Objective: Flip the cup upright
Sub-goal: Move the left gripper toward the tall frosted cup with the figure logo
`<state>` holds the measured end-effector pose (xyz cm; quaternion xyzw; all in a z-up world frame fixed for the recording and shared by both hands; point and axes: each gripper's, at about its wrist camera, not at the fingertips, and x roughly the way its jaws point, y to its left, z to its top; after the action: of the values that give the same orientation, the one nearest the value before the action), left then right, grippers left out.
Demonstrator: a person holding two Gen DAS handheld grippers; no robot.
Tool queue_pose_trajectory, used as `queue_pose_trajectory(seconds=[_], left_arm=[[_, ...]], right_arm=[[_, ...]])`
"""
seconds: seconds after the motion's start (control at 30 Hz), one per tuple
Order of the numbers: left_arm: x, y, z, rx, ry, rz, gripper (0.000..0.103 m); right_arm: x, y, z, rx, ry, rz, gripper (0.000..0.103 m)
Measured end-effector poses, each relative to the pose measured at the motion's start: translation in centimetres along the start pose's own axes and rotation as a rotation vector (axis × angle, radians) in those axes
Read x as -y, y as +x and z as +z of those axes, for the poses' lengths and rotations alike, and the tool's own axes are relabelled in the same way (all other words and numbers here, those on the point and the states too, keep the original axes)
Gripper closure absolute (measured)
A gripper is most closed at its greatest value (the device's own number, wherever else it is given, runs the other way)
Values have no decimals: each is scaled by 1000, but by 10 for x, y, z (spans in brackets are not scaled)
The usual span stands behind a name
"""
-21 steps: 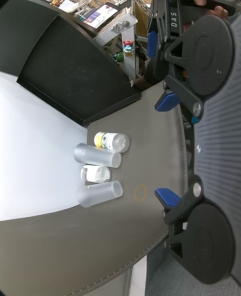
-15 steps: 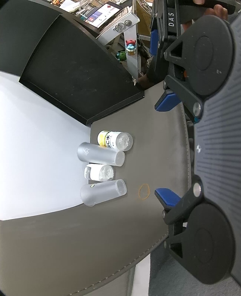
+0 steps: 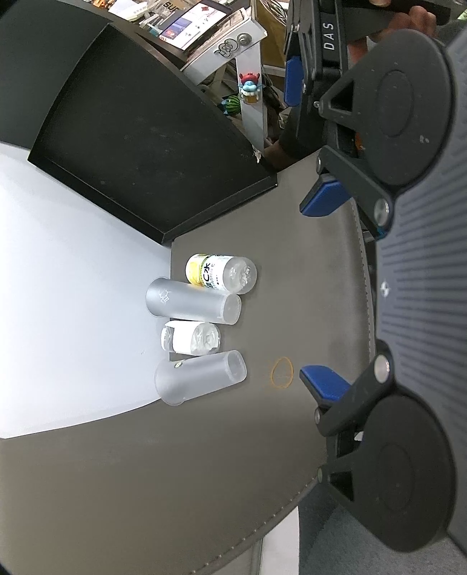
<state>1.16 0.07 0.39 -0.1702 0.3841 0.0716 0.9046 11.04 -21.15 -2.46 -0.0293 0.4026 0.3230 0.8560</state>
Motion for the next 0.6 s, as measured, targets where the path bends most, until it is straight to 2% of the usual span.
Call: queue_pose_trajectory(seconds=[0.6], left_arm=[[-3, 33, 34, 4, 10, 14, 15]], right_arm=[[7, 21, 15, 4, 27, -1, 0]])
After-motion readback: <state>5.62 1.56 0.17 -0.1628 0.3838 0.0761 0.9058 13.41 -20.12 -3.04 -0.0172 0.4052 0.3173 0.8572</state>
